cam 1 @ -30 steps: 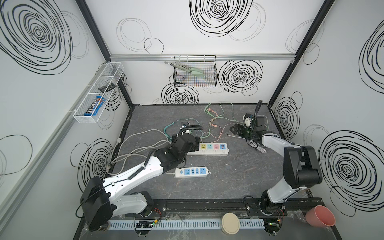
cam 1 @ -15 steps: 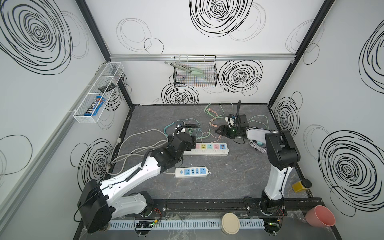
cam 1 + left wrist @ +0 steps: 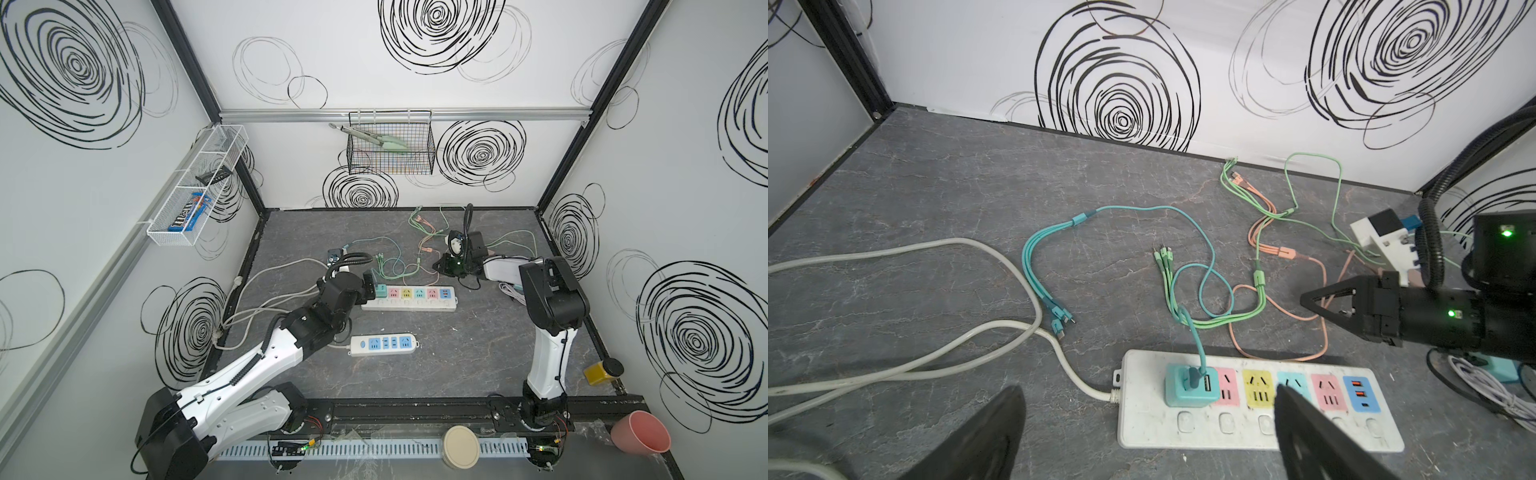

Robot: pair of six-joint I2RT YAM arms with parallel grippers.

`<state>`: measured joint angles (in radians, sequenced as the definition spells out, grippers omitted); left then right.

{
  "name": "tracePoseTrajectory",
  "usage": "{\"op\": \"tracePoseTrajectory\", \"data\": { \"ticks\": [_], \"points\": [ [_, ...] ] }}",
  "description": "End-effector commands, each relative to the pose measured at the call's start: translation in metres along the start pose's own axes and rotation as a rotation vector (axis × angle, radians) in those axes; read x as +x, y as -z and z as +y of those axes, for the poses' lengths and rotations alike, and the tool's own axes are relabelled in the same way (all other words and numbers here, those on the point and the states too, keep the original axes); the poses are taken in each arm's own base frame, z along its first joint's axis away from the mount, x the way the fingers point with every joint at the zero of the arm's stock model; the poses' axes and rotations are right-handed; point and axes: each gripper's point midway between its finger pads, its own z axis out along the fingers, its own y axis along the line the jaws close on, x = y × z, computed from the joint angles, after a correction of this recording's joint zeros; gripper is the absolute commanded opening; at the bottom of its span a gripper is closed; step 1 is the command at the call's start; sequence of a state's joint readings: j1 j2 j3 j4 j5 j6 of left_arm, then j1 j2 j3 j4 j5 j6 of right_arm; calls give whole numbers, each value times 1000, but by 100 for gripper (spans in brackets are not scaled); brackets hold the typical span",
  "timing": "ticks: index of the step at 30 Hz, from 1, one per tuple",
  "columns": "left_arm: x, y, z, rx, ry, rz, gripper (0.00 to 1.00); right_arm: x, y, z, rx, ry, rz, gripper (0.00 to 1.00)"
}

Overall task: Insert the plug
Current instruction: 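Move the right gripper over the cable tangle while the left gripper holds still, then grasp the peach cable and lift the peach charger with the right gripper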

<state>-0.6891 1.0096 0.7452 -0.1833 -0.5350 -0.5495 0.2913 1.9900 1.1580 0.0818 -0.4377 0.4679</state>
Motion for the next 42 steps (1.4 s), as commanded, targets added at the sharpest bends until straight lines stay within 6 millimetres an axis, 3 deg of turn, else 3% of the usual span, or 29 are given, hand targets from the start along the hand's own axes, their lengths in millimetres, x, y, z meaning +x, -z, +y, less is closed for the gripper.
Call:
{"op": "tracePoseTrajectory", "data": {
  "ticks": [1, 13, 18, 28, 37, 42],
  "points": [
    [-12, 2, -3, 30, 28, -55, 96, -22, 28, 28, -4, 87, -79, 0],
    [-8, 2, -12, 86, 7, -40, 96, -48, 112, 102, -14, 222, -226, 0],
    [-6, 1, -13, 91, 6, -36, 96, -43, 141, 126, -40, 282, -259, 0],
    [0, 5, -13, 125, 2, -31, 96, -12, 197, 171, -83, 366, -307, 0],
    [4, 8, -17, 156, -17, -21, 96, 55, 206, 224, -220, 397, -204, 0],
    [9, 6, -18, 161, -17, -6, 96, 81, 197, 228, -292, 368, -145, 0]
  ]
}}
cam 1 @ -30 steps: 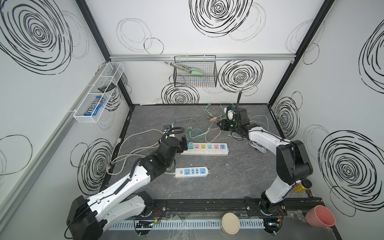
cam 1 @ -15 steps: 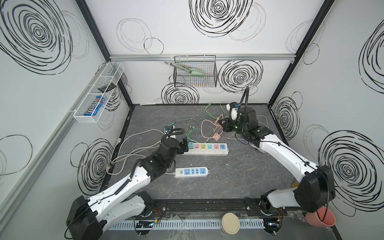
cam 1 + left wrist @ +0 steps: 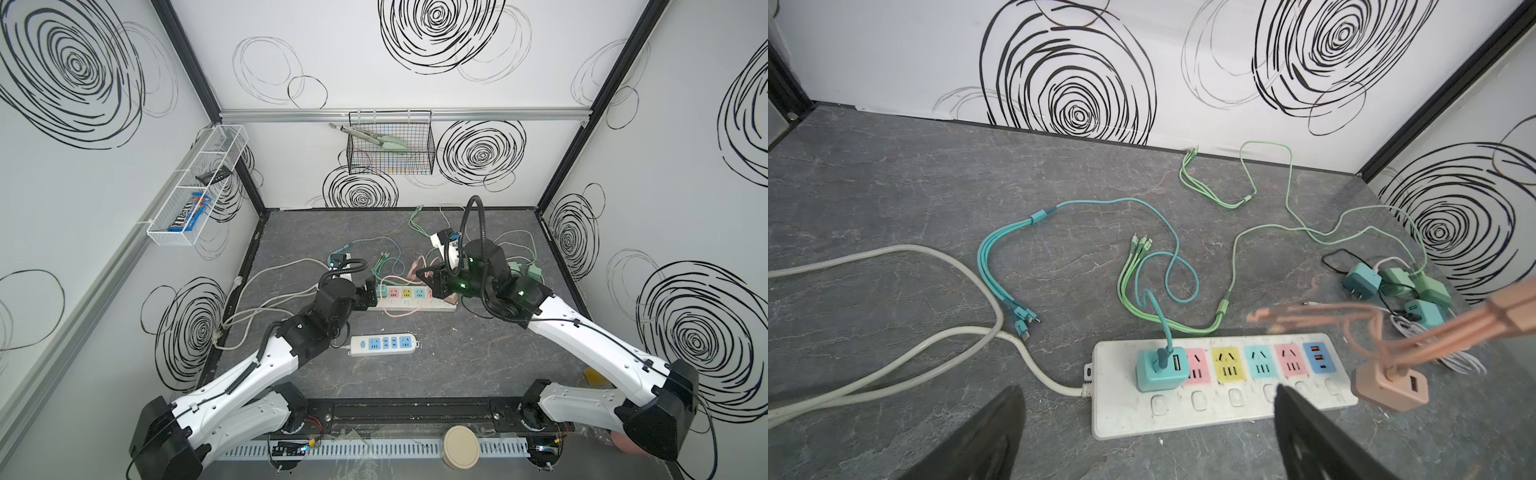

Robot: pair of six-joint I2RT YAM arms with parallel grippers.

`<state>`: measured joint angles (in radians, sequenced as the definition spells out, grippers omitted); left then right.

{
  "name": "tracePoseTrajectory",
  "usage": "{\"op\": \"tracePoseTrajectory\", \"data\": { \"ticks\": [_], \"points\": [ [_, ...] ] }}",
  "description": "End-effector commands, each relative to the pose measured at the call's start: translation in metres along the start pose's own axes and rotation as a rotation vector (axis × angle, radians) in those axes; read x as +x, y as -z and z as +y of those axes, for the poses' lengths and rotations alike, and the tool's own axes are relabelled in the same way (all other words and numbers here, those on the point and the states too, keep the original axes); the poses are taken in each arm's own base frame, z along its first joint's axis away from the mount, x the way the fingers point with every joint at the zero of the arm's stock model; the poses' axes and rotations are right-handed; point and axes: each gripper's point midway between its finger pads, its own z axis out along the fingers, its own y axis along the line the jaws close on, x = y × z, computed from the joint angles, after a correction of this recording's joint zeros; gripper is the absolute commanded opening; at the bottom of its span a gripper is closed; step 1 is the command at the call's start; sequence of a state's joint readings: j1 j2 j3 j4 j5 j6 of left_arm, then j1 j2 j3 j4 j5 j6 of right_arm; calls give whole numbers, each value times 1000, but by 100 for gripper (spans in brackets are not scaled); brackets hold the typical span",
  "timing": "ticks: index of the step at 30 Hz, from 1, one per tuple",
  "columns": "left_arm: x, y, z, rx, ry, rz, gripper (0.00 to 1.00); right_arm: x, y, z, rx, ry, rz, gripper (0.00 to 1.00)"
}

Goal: Insert the plug

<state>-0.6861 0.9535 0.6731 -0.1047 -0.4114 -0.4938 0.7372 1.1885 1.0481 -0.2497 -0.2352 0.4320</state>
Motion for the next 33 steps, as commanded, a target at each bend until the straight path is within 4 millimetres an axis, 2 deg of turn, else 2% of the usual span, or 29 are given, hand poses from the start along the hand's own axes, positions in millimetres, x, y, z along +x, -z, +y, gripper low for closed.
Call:
{"op": "tracePoseTrajectory", "data": {
  "ticks": [1, 5, 7, 10, 19, 22, 25, 29, 32, 33],
  "points": [
    [-1, 0, -5, 32, 5, -15, 96, 8, 1, 3, -45, -54, -13, 0],
    [2, -1, -6, 34, -4, -3, 96, 7, 2, -6, -77, -89, -38, 0],
    [3, -2, -6, 32, -5, -2, 96, 8, 0, -23, -69, -131, -43, 0],
    [4, -4, -10, 44, -11, 5, 96, 13, -7, -59, -56, -218, -37, 0],
    [15, -13, -30, 53, -74, 56, 96, 21, -42, -176, 152, -407, 29, 6],
    [18, -11, -43, 68, -129, 59, 96, 29, -53, -200, 163, -473, 68, 22],
    [21, -9, -54, 55, -234, 56, 96, 33, -53, -210, 194, -479, 82, 46],
    [23, -10, -62, 41, -279, 51, 96, 31, -39, -217, 248, -447, 65, 80],
    [24, -11, -69, 50, -296, 52, 96, 32, -25, -217, 277, -410, 60, 98],
    [24, -11, -72, 57, -303, 49, 96, 33, -20, -217, 286, -397, 63, 97]
  ]
}}
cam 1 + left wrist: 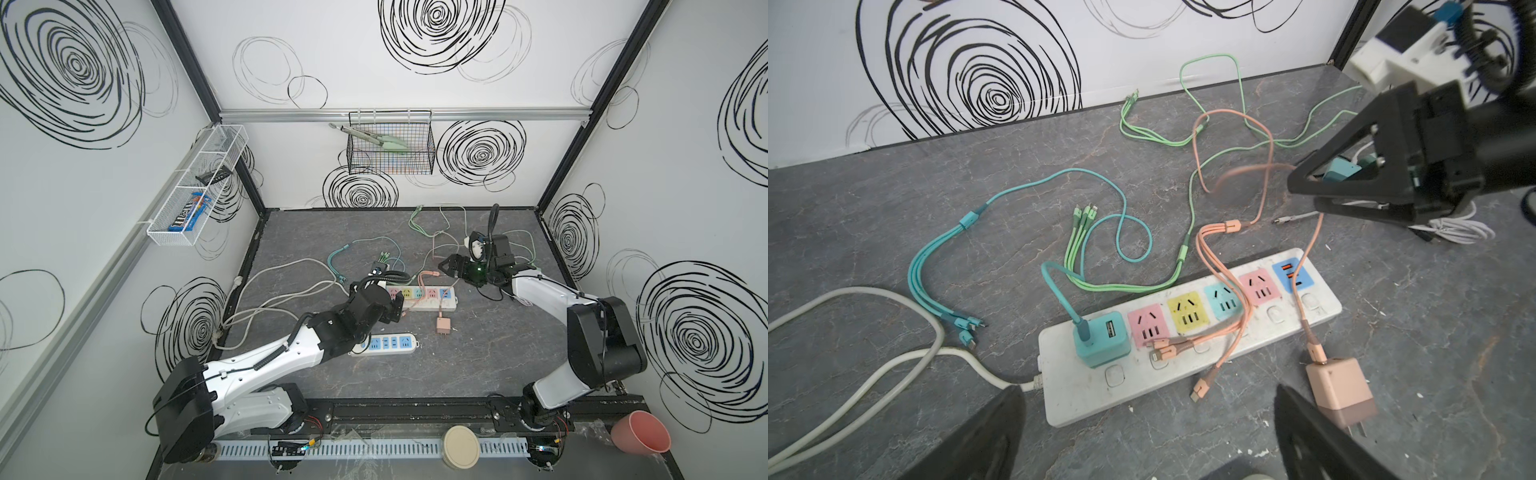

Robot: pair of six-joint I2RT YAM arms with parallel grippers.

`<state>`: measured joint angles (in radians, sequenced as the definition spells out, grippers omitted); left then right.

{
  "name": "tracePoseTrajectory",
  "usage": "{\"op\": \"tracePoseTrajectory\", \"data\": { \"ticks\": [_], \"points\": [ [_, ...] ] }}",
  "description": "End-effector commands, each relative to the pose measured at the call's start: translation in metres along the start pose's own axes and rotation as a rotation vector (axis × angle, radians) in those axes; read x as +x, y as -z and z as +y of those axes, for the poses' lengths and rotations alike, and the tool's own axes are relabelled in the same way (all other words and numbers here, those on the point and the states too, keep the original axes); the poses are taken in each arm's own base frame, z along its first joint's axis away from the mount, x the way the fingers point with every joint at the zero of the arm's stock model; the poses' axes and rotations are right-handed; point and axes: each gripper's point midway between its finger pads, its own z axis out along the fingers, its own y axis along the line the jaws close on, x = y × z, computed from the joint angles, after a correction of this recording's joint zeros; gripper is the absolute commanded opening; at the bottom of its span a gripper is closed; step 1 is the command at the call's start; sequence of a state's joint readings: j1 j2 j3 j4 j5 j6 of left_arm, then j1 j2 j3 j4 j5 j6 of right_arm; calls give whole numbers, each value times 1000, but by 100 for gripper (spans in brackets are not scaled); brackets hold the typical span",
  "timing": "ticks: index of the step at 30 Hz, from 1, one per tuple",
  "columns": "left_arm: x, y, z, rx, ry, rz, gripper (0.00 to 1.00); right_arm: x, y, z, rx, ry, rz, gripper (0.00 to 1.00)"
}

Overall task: Insert the plug
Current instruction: 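Move the left gripper to the peach charger while the right gripper draws back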

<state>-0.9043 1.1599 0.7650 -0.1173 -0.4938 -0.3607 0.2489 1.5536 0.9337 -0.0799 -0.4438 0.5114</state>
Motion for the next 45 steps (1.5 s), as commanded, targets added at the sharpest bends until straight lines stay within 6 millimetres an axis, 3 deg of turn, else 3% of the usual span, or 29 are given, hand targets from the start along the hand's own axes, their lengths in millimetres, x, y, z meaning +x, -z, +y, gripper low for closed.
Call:
{"op": "tracePoseTrajectory", "data": {
  "ticks": [1, 7, 15, 20, 24, 28, 36, 39, 42, 45],
  "points": [
    [-20, 2, -6, -14, -24, -56, 96, -4, 22, -1, 34, 60, -29, 97],
    [-17, 0, -18, -7, -42, -44, 96, 11, 43, -10, 94, 91, -25, 97],
    [11, -9, -49, 89, -85, 48, 96, 26, 63, -13, 105, 106, -87, 97],
    [23, 9, -90, 124, -260, 15, 96, 30, 73, -22, 154, 118, -113, 97],
    [43, 13, -123, 167, -348, 51, 96, 23, 89, -36, 254, 102, -174, 97],
    [67, 9, -154, 235, -398, 108, 96, 13, 106, -38, 281, 84, -278, 97],
    [118, -14, -194, 369, -395, 345, 96, 0, 149, -48, 359, 80, -519, 97],
    [128, -20, -199, 346, -415, 384, 100, 0, 160, -48, 363, 99, -561, 97],
    [131, -28, -198, 298, -407, 400, 91, 1, 165, -47, 357, 111, -581, 97],
    [132, -45, -184, 209, -365, 416, 85, 4, 163, -43, 332, 131, -561, 97]
  ]
}}
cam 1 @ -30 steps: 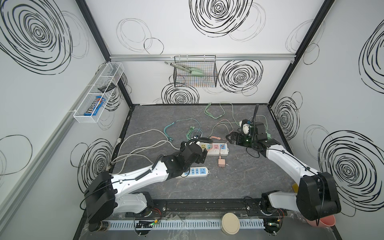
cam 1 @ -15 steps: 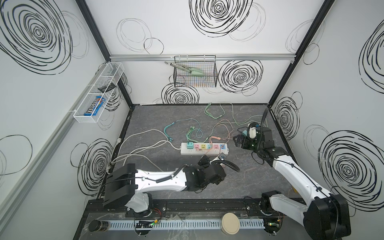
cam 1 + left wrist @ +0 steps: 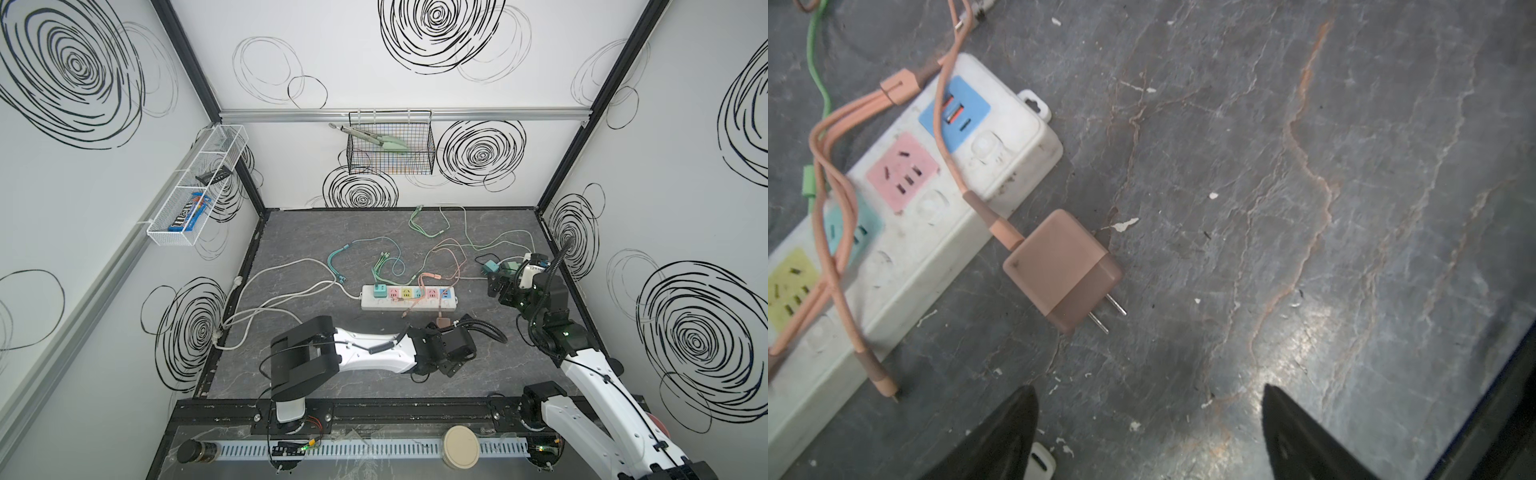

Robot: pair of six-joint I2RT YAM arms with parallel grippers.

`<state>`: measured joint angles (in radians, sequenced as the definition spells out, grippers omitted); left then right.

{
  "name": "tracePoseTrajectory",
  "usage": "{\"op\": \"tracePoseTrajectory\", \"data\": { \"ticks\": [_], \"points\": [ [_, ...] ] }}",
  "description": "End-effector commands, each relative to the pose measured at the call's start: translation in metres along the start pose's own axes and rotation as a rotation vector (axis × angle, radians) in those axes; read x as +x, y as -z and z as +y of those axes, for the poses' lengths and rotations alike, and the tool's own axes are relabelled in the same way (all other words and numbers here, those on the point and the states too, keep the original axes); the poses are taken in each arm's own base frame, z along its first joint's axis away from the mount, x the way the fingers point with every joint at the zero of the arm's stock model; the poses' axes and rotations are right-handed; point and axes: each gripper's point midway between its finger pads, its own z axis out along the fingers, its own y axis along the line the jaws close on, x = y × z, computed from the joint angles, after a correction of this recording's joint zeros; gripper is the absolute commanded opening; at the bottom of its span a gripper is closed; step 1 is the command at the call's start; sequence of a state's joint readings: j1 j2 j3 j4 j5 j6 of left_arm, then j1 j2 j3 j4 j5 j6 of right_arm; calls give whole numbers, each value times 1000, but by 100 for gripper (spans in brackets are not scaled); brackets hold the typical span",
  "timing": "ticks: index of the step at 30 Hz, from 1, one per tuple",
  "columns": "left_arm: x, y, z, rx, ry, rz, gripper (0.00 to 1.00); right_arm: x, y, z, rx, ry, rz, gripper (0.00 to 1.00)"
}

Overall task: Insert the plug
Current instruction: 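Move the left gripper to the peach charger while the right gripper draws back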

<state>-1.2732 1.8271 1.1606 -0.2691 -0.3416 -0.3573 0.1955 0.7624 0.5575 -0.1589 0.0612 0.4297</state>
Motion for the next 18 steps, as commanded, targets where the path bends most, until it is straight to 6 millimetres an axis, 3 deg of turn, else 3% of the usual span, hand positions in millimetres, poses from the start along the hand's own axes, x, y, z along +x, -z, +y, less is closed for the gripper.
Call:
{"op": "tracePoseTrajectory", "data": {
  "ticks": [1, 10, 18],
  "points": [
    [-3, -9, 20, -69, 81, 27, 86, 1, -1, 0, -7, 16, -9, 97],
    [-29, -39, 39, -68, 209, 36, 86, -4, 1, 6, -34, 35, -5, 97],
    [-11, -55, 36, -103, 194, 105, 82, -2, 3, 3, -22, 55, -11, 97]
  ]
}}
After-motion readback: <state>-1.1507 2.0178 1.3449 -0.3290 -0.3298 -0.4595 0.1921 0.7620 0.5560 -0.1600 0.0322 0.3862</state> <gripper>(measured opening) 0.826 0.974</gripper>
